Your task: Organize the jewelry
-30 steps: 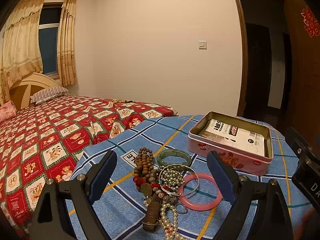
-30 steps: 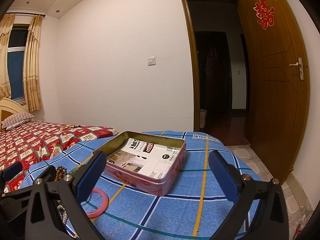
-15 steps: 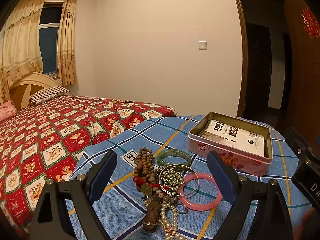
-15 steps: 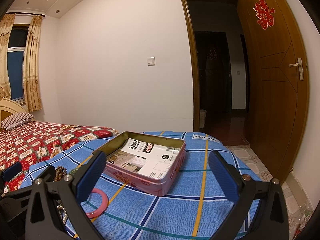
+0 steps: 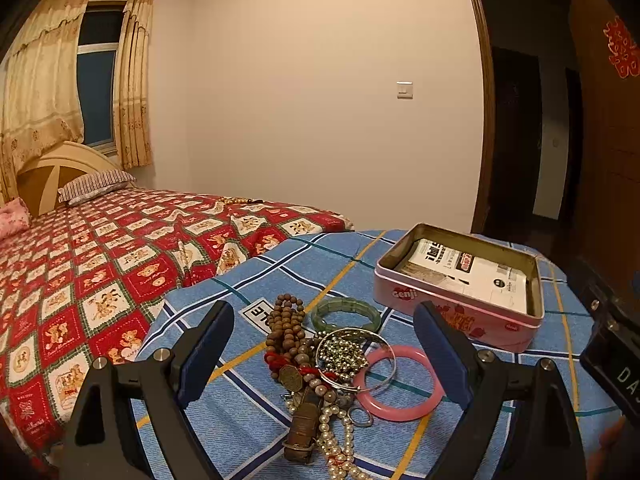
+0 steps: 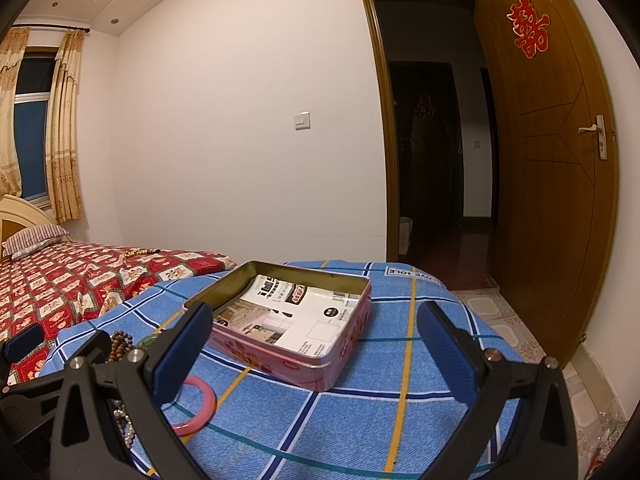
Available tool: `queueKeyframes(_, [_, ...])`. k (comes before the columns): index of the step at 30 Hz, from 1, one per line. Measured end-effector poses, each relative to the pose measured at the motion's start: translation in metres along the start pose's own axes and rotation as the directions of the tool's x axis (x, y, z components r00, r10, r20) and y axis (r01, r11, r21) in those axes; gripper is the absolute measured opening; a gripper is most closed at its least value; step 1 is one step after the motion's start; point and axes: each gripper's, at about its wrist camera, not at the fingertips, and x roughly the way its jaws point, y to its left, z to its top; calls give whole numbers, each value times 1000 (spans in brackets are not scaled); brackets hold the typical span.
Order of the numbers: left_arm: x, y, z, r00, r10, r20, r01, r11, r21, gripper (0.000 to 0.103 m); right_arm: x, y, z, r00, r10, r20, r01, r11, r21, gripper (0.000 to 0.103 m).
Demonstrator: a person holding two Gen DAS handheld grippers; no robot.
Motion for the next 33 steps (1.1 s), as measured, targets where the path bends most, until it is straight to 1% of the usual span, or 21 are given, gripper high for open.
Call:
queueKeyframes(4, [-4,15,-1,999,-32,-13,32,999,-22,91,4,0,-1,999,24,-22,-24,1000,6,103])
queueKeyframes(6, [-8,28,0,1000,1,-4,-1,1000,-4,91,8,0,-3,998,30,-48,-30,1000,8,103])
queueKeyframes(8, [-8,43,0,998,58,-5,-58,998,14,91,11,1,-4,997,37,-70,-36,999,9,103])
queueKeyframes(11, [-3,73,-1,992,120,-29,-120,992,-25,91,16,2,-6,991,79,-105,-77,997,15,103])
queueKeyframes(12, [1,82,-2,991,126,-45,-128,990,-53,91,18,3,-7,989,91,-118,-90,996,14,102])
queueKeyframes(15, [10,104,-4,991,94,-97,-109,980,-169,91,24,11,-10,970,170,-172,-172,985,3,83])
queueKeyframes(16, [11,107,-4,990,90,-104,-107,978,-181,91,28,15,-12,957,205,-204,-210,978,-2,79])
queueKeyframes(18, [13,106,-5,989,93,-115,-112,978,-178,91,33,25,-16,922,283,-265,-293,956,-2,71])
queueKeyframes(19, [13,105,-5,988,98,-118,-118,978,-170,91,36,30,-18,899,323,-296,-335,942,13,68])
queueKeyframes(21, [16,98,-4,986,108,-125,-126,981,-146,91,42,41,-22,852,389,-351,-397,916,51,68])
queueKeyframes(22, [16,99,-4,986,106,-126,-124,982,-141,91,48,48,-25,822,419,-387,-425,902,73,66])
queueKeyframes(23, [17,100,-4,987,102,-127,-120,983,-139,91,52,55,-27,802,437,-407,-444,892,84,65])
queueKeyframes(24, [17,102,-4,987,99,-129,-117,983,-142,91,56,60,-29,790,449,-418,-458,885,85,65])
queueKeyframes(25, [18,103,-5,986,98,-133,-118,982,-150,91,60,68,-31,773,461,-436,-477,875,81,61])
queueKeyframes(26, [19,106,-5,985,97,-139,-119,980,-158,91,65,74,-32,758,465,-458,-489,869,73,52])
queueKeyframes(27, [20,108,-5,984,99,-149,-124,978,-167,91,72,80,-33,745,458,-485,-494,867,59,47])
queueKeyframes(28, [21,109,-6,982,102,-156,-129,976,-173,91,79,86,-35,739,439,-511,-491,870,39,39])
queueKeyframes(29, [23,110,-6,981,104,-164,-133,975,-178,91,85,90,-37,736,420,-531,-483,876,24,36])
queueKeyframes(30, [24,111,-6,980,104,-170,-135,974,-183,91,91,92,-39,731,414,-543,-479,878,24,36])
queueKeyframes(32, [25,111,-6,979,98,-178,-132,973,-188,91,102,95,-43,704,424,-570,-485,873,50,36])
queueKeyframes(33, [26,111,-6,979,95,-180,-129,974,-188,91,105,96,-44,695,421,-582,-484,873,54,36])
